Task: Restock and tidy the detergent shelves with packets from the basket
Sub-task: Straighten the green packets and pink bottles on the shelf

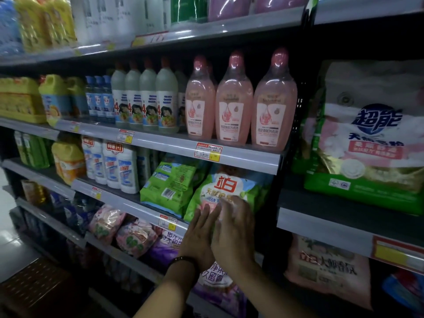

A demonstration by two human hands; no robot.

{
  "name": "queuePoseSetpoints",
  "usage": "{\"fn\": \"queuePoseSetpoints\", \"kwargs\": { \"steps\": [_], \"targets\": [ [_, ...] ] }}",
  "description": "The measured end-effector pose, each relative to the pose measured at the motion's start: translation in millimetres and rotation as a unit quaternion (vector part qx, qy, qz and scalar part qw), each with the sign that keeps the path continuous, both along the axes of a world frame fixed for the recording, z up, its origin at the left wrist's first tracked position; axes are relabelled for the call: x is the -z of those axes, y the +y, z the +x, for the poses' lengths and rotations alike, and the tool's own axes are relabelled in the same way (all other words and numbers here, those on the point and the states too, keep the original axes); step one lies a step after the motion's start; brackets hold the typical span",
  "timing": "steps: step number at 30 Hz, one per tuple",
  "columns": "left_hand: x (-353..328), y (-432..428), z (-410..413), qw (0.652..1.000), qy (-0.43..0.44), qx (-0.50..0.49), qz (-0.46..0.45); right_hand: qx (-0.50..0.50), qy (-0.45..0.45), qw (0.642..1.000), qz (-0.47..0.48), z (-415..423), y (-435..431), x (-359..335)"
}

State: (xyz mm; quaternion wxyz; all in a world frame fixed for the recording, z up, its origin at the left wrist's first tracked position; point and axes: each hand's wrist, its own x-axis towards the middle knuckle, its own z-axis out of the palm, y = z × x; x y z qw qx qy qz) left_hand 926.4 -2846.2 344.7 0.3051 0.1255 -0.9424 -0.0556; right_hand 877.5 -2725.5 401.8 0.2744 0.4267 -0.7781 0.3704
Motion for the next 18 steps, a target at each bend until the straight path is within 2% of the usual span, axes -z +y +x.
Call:
{"fn": "queuePoseSetpoints", "kwargs": {
  "steps": [2, 4, 5, 7, 9, 11, 15, 18],
  "targets": [
    [-7, -3, 7, 0.992, 0.043, 0.01, 0.119, -0.018, 0.059, 0.993, 0.102, 1, -4, 0],
    [-24, -1, 21, 0.962, 0.061, -0.031, 0.266, -0.017, 0.028, 0.971, 0.237, -11, -5, -13],
    [-29, -4, 26, 0.95, 0.095, -0.058, 0.291, -0.023, 0.015, 0.95, 0.313, -21, -5, -18],
    [-41, -13, 32, 0.952, 0.183, -0.111, 0.218, -0.03, -0.008, 0.915, 0.403, -39, -5, -26],
    [-52, -25, 35, 0.951, 0.233, -0.145, 0.14, -0.027, -0.037, 0.906, 0.42, -45, -11, -35],
    [-60, -40, 28, 0.955, 0.19, -0.204, 0.101, -0.024, -0.054, 0.902, 0.427, -45, -19, -40],
    [-58, -72, 5, 0.943, 0.028, -0.299, 0.143, -0.004, -0.04, 0.9, 0.434, -42, -23, -34],
    [-58, -84, -11, 0.927, 0.001, -0.33, 0.18, -0.002, -0.03, 0.897, 0.441, -41, -22, -30]
  ]
}}
